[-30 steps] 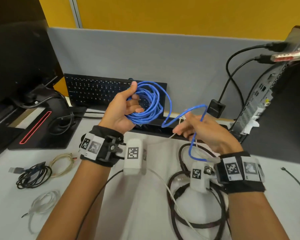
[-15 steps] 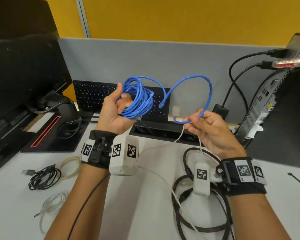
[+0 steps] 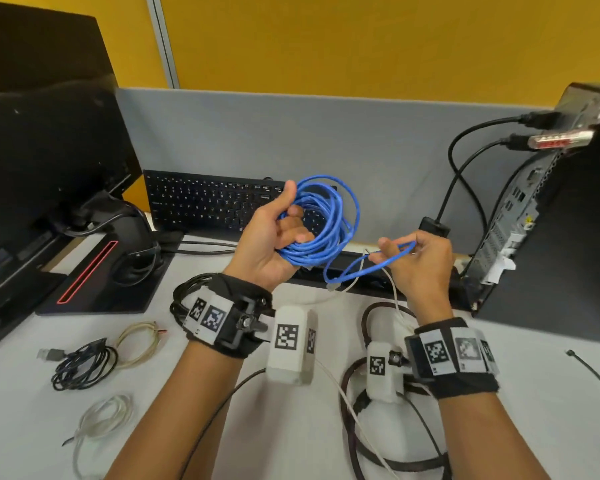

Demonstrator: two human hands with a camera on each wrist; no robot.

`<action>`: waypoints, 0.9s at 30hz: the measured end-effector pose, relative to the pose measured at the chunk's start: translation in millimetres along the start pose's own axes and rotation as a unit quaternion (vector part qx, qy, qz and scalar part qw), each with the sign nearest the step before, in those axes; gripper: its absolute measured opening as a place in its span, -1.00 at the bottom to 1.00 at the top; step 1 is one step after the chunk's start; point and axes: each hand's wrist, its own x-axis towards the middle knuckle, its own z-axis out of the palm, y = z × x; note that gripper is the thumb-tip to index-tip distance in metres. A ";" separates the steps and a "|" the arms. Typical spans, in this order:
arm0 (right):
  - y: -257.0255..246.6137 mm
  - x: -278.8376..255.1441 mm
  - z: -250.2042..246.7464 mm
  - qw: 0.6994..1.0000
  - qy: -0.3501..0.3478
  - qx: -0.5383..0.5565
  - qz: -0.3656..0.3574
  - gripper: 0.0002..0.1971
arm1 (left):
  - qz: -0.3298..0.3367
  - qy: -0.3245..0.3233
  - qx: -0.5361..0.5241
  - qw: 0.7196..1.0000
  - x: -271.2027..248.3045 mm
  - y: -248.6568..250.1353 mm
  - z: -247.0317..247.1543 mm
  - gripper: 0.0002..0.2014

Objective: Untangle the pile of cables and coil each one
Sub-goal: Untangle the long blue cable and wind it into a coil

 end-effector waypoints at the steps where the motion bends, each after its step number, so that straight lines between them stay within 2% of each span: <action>1: 0.1 -0.3 1.1 1.000 0.012 0.009 0.007 -0.81 | -0.009 -0.010 0.007 1.000 -0.1 -3.2 0.6 -0.61; 6: -5.8 -3.0 5.1 0.987 0.064 0.120 0.085 -0.85 | -0.034 -0.058 0.069 0.995 0.1 -16.9 5.3 -0.63; 9: -8.6 -0.9 4.9 0.959 0.066 0.230 0.155 -0.80 | -0.029 -0.067 0.135 0.988 -0.4 -22.8 6.7 -0.63; 11: -9.8 1.0 3.6 0.945 0.050 0.258 0.193 -0.83 | -0.012 -0.062 0.195 0.979 -0.4 -27.1 6.3 -0.62; 15: -10.2 -0.2 2.7 0.938 -0.052 0.258 0.226 -0.88 | 0.037 -0.059 0.257 0.964 1.0 -33.1 5.1 -0.62; 18: -11.5 -5.2 0.1 0.946 -0.164 0.215 0.177 -0.91 | 0.056 -0.060 0.252 0.964 2.1 -30.4 1.2 -0.62; 21: -14.5 -9.0 -0.6 0.950 -0.211 0.201 0.112 -0.84 | 0.089 -0.032 0.255 0.962 4.9 -26.8 -2.3 -0.62; 22: -15.6 -10.4 0.3 0.947 -0.231 0.200 0.100 -0.87 | 0.102 -0.012 0.257 0.961 6.3 -26.3 -3.6 -0.61; 24: -18.2 -14.7 4.3 0.930 -0.287 0.212 0.091 -0.75 | 0.120 0.022 0.240 0.963 10.0 -26.4 -5.9 -0.61; 27: -23.1 -22.0 9.5 0.889 -0.351 0.277 0.100 -0.58 | 0.114 0.037 0.198 0.973 13.5 -30.0 -8.0 -0.63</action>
